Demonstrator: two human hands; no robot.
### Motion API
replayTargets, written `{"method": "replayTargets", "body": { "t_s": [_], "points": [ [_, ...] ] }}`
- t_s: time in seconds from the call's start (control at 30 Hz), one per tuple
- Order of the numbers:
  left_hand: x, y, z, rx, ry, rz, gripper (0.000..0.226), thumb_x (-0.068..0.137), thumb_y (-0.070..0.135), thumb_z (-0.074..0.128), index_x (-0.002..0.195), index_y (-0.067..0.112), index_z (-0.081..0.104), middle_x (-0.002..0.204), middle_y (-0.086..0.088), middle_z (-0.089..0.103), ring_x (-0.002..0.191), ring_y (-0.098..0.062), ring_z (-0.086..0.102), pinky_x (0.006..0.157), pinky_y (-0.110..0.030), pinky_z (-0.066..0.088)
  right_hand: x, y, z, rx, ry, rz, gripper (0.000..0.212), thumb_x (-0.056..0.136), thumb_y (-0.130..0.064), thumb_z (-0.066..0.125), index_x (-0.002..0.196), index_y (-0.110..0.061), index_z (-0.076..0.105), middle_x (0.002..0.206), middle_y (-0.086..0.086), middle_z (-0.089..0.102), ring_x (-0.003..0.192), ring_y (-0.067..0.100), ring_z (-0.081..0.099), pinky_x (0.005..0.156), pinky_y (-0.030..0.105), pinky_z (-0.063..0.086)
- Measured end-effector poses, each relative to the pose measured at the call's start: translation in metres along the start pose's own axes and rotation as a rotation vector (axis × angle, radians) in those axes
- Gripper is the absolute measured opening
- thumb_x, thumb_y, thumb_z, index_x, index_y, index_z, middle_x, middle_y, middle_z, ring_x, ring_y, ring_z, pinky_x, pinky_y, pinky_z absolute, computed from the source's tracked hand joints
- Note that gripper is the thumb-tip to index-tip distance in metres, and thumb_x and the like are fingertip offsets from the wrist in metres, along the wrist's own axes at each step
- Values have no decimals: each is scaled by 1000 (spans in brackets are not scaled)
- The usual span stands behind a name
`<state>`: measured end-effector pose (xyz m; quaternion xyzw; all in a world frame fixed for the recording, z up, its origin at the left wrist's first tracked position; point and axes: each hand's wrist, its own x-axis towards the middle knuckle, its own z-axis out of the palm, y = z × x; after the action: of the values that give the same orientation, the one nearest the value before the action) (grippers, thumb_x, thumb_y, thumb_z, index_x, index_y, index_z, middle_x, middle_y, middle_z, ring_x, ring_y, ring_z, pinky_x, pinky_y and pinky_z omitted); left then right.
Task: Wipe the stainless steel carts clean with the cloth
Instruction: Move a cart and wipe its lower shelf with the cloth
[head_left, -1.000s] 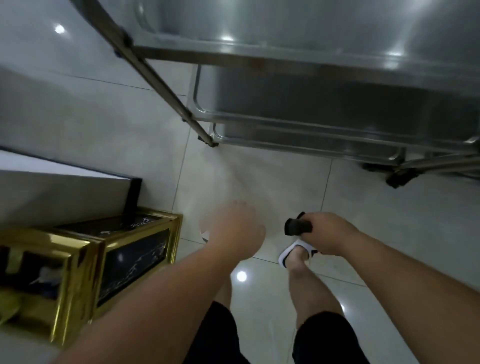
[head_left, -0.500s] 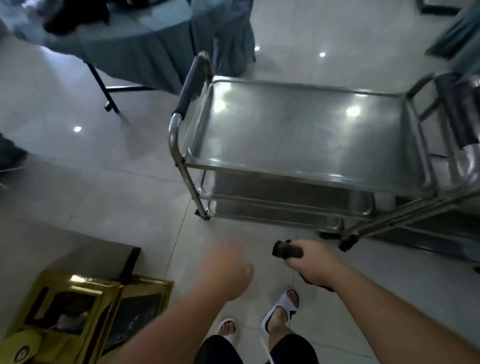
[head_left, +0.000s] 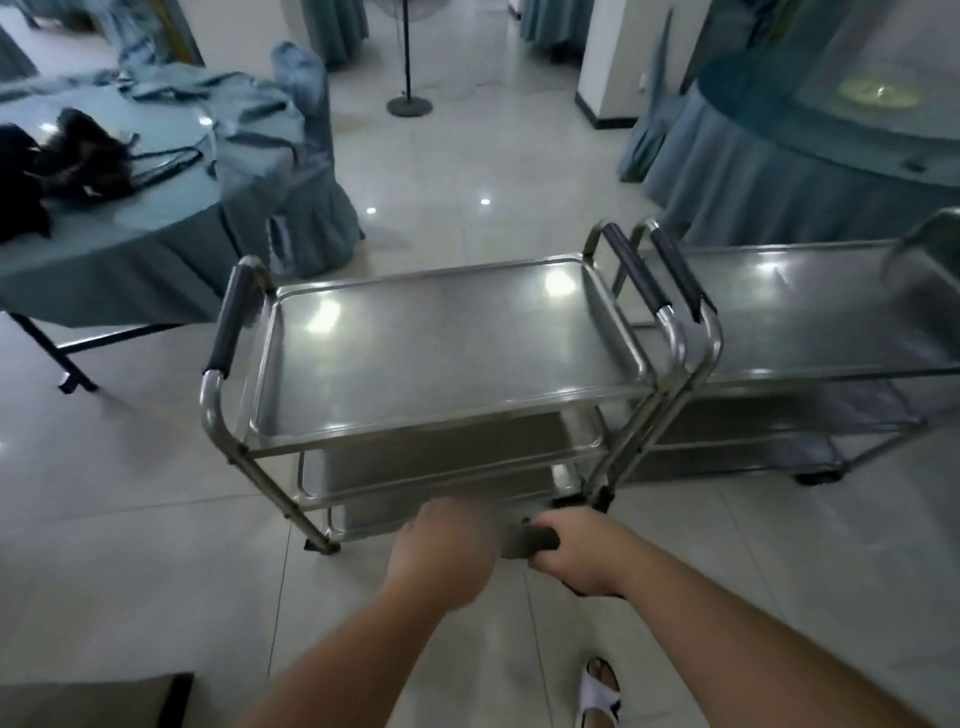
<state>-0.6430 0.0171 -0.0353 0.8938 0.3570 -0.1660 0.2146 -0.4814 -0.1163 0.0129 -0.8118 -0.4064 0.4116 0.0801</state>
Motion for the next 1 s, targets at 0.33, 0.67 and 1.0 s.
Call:
{"method": "replayTargets", "body": {
  "t_s": [0.33, 0.67, 1.0],
  "points": [
    [91, 181, -74, 69, 93, 76, 60, 103, 50, 47, 155, 21, 41, 160, -4, 43, 149, -29, 38, 119, -46, 33, 0, 135, -172, 138, 270, 72, 19, 90, -41, 65, 92, -23, 71, 90, 1, 74, 85, 22, 69, 76, 34, 54],
    [168, 264, -101, 61, 60, 82, 59, 103, 50, 47, 156, 26, 41, 157, 0, 47, 143, -28, 46, 116, -47, 41, 55, 204, -275, 307, 275, 139, 21, 91, -43, 71, 97, -23, 68, 92, 4, 72, 85, 23, 69, 81, 37, 54],
    [307, 258, -135, 40, 0, 152, 65, 101, 50, 49, 160, 27, 37, 160, -1, 44, 145, -28, 46, 116, -48, 39, 160, 205, -336, 326, 337, 269, 27, 81, -48, 70, 86, -21, 69, 80, 1, 73, 77, 22, 71, 75, 34, 56]
  ]
}}
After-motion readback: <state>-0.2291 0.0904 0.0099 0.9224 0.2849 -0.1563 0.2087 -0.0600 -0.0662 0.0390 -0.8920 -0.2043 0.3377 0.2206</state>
